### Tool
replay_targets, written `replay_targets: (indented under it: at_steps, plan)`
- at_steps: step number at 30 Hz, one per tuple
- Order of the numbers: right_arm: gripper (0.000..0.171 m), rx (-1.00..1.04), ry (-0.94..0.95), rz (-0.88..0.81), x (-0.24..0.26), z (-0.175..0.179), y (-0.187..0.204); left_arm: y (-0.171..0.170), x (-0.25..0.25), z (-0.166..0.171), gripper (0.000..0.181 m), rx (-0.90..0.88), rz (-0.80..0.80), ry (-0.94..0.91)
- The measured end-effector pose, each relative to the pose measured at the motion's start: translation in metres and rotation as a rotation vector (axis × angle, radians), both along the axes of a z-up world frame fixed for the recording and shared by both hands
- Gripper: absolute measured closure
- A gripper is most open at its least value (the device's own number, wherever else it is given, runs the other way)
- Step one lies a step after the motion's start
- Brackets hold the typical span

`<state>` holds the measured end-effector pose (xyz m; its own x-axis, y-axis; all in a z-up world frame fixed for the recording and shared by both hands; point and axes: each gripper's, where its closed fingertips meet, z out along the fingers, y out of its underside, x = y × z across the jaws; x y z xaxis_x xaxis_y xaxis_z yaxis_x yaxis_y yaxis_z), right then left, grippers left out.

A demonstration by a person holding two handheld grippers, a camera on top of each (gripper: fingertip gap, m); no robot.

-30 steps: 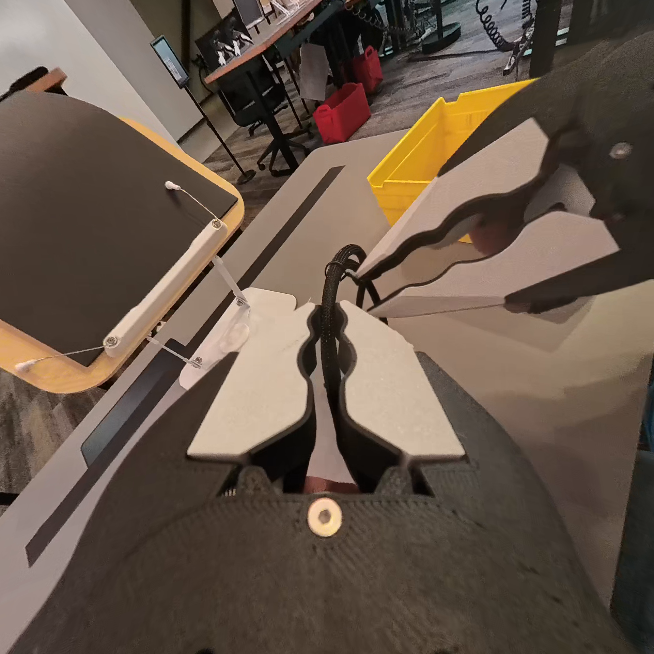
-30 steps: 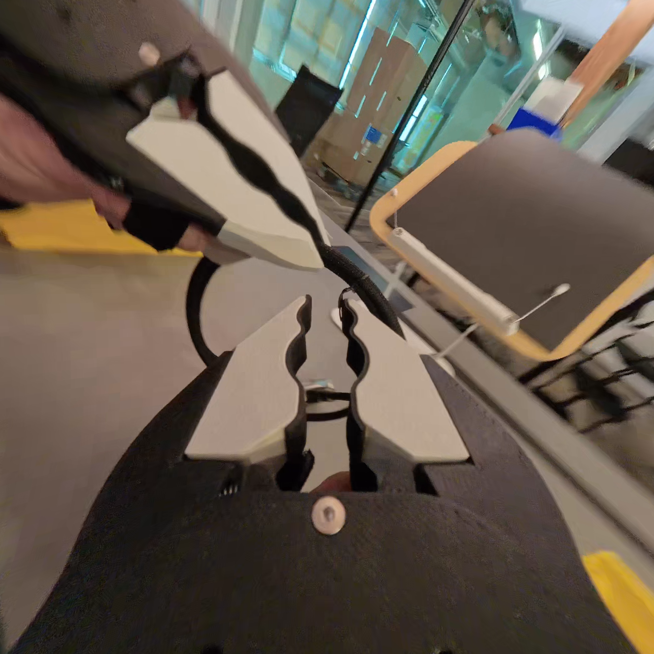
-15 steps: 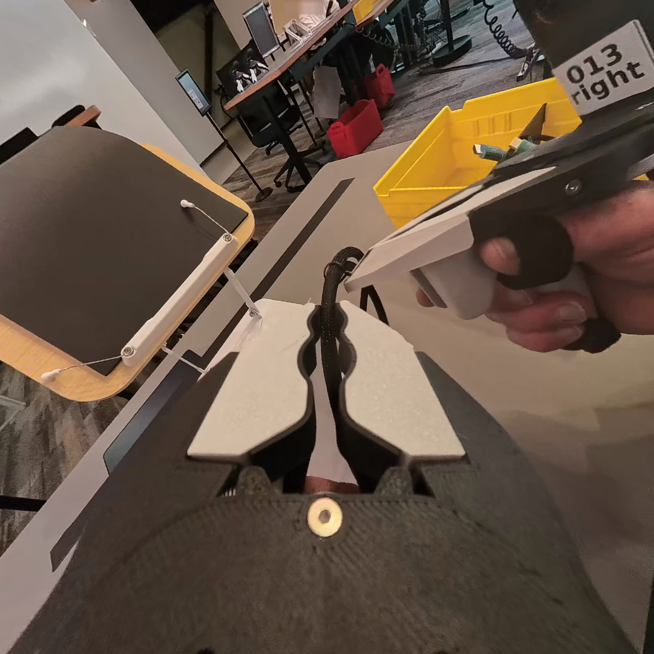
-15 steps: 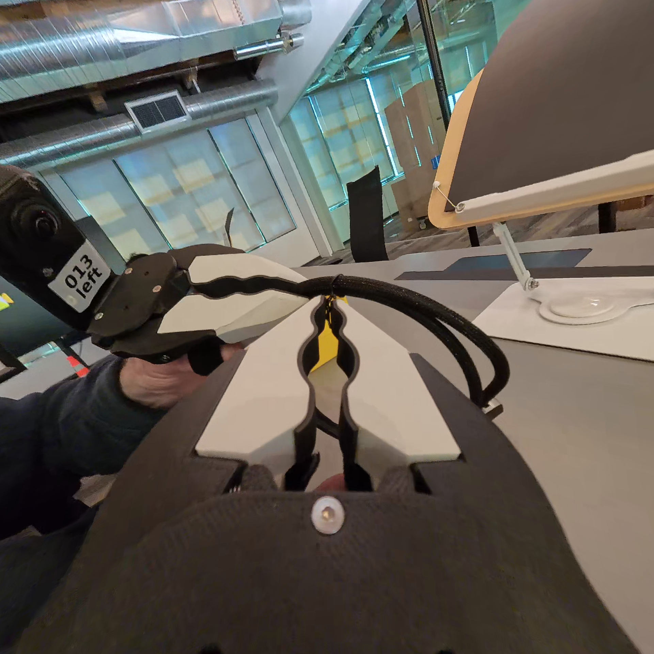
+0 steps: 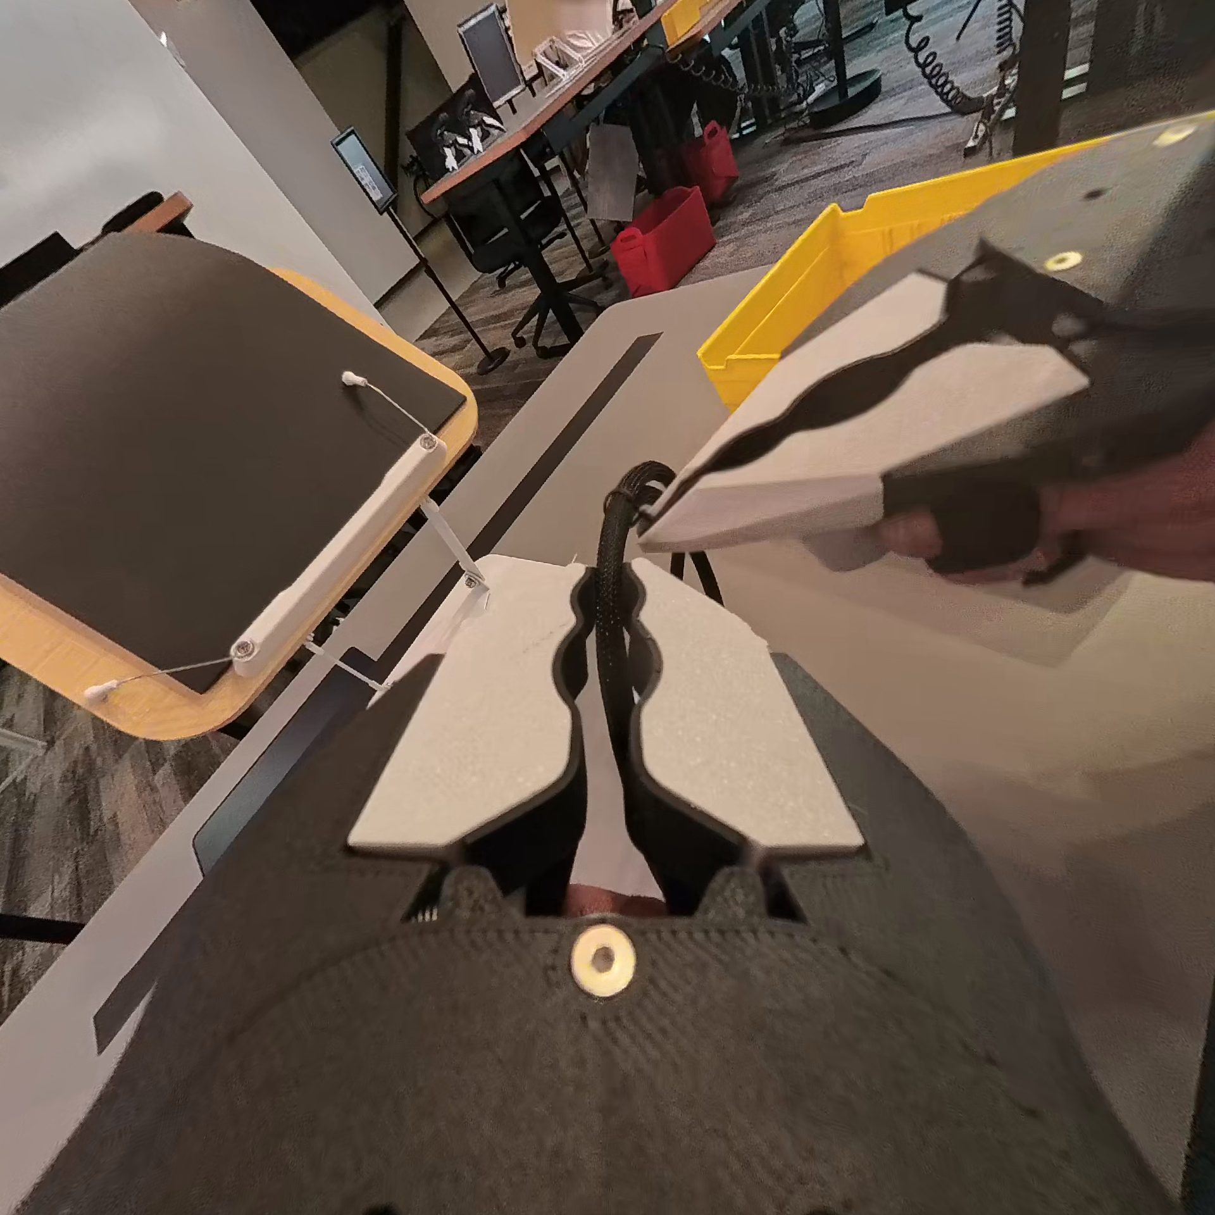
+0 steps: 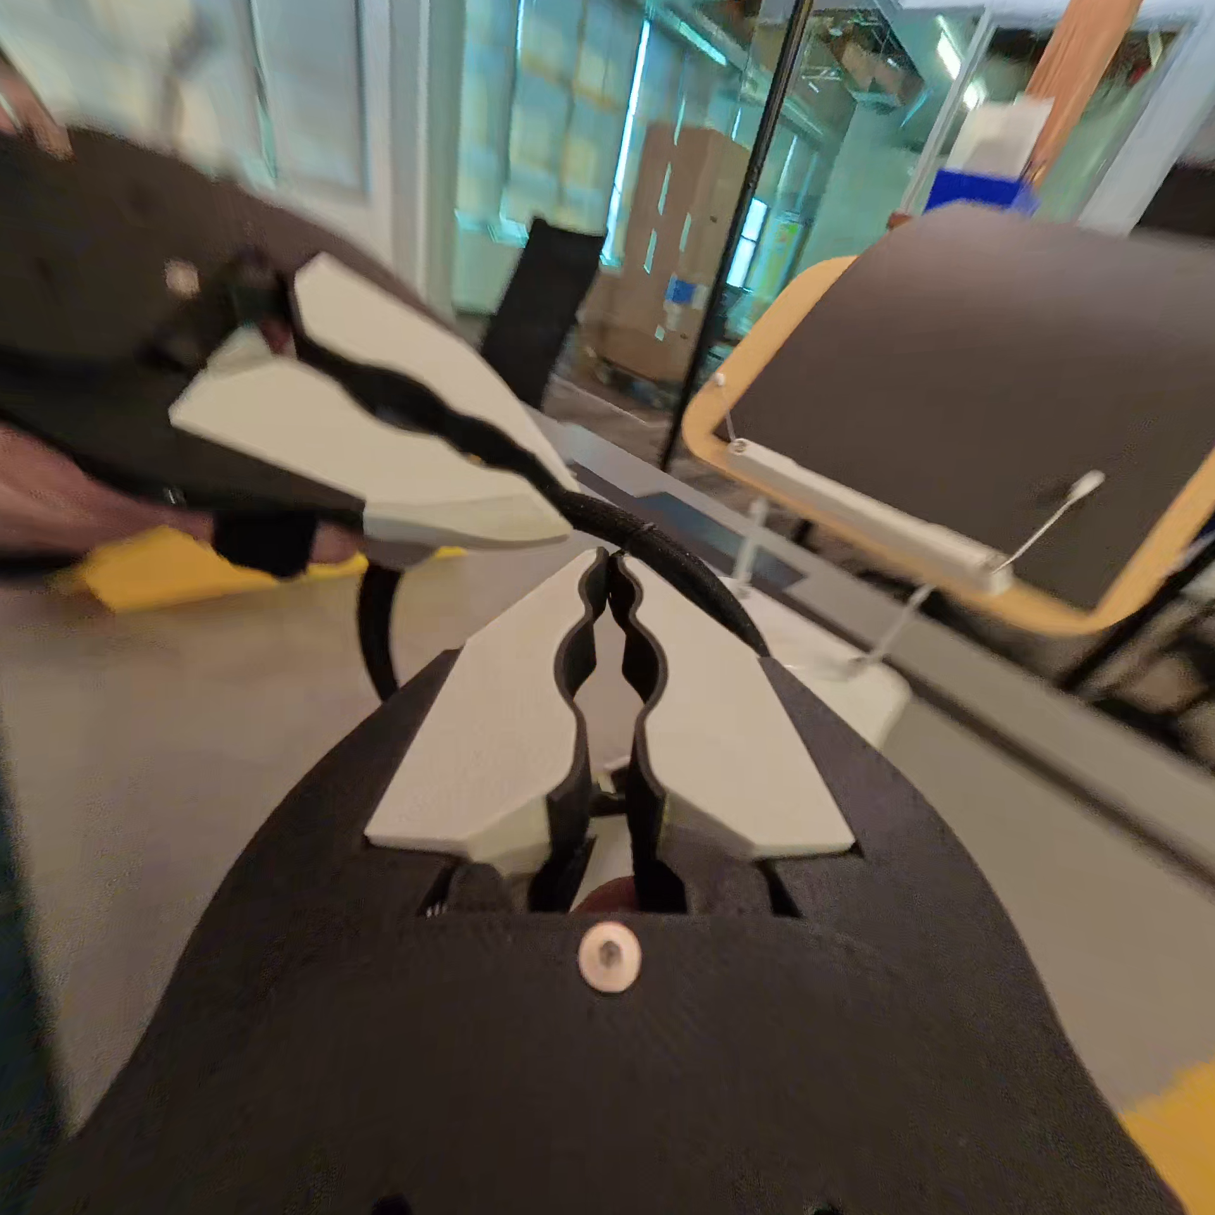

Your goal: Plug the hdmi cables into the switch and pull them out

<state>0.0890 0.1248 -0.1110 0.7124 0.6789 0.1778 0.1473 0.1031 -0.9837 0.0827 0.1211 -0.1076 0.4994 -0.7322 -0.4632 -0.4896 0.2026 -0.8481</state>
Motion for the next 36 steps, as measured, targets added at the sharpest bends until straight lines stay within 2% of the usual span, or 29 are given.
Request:
replay_targets:
  at_steps: [3, 6, 7, 10, 11, 13, 15, 20, 24, 27, 36]
  plan:
    - [0.171, 0.198, -0.367, -0.113, -0.001, -0.001, 0.006, 0.003, -0.003, 0.001, 0.175, -0.02, 0.012, 0.001]
    - [0.171, 0.479, -0.79, -0.274, 0.001, 0.0, 0.014, 0.005, -0.006, 0.004, 0.175, -0.05, 0.026, -0.016]
    - [0.171, 0.526, -0.86, -0.296, 0.0, 0.0, 0.014, 0.006, -0.007, 0.004, 0.175, -0.064, 0.031, -0.021]
    - [0.171, 0.562, -0.893, -0.289, -0.002, 0.0, 0.016, 0.007, -0.009, 0.003, 0.175, -0.112, 0.032, -0.054]
    - [0.171, 0.573, -0.874, -0.289, -0.002, 0.001, 0.015, 0.007, -0.01, 0.003, 0.175, -0.118, 0.03, -0.066]
    - [0.171, 0.507, -0.717, -0.247, -0.003, 0.002, 0.013, 0.007, -0.01, 0.004, 0.175, -0.114, 0.026, -0.077]
    - [0.162, 0.357, -0.5, -0.176, -0.002, 0.003, 0.009, 0.008, -0.012, 0.005, 0.175, -0.093, 0.036, -0.077]
    - [0.155, -0.025, -0.002, 0.01, -0.003, 0.002, 0.005, 0.008, -0.01, 0.004, 0.175, -0.059, 0.032, -0.078]
    - [0.163, -0.214, 0.315, 0.119, -0.002, 0.008, 0.006, 0.005, -0.007, 0.004, 0.175, -0.032, 0.028, -0.075]
    - [0.165, -0.312, 0.45, 0.187, -0.003, 0.007, 0.008, 0.004, -0.007, 0.005, 0.175, -0.024, 0.029, -0.085]
    - [0.17, -0.433, 0.694, 0.316, -0.006, 0.01, 0.006, 0.003, -0.006, 0.005, 0.175, -0.023, 0.023, -0.1]
